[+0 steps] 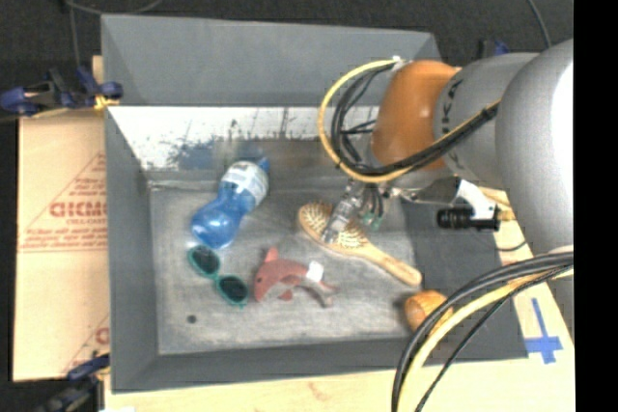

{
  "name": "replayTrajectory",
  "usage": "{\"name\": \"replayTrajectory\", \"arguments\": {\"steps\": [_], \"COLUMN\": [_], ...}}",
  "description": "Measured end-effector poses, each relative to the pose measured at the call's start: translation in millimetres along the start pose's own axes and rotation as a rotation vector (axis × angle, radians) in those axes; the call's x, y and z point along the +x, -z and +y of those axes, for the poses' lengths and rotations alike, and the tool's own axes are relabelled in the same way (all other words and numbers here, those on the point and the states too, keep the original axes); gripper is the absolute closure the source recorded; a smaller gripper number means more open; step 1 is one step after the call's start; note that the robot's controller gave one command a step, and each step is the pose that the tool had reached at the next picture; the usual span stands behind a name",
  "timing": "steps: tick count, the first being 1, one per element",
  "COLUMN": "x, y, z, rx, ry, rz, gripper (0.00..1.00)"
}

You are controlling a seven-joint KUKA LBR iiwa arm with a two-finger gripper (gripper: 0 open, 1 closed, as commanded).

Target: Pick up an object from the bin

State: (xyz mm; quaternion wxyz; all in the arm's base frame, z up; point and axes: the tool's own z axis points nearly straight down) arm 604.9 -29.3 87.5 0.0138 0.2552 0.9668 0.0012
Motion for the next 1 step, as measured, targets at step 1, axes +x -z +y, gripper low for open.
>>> {"name": "replayTrajectory", "arguments": {"steps": [1], "x": [0.4], "y": [2.5], "z": [-0.3], "rx": [0.002], "ry": [0.001], "rz": [0.005], "gripper": [1.00]}}
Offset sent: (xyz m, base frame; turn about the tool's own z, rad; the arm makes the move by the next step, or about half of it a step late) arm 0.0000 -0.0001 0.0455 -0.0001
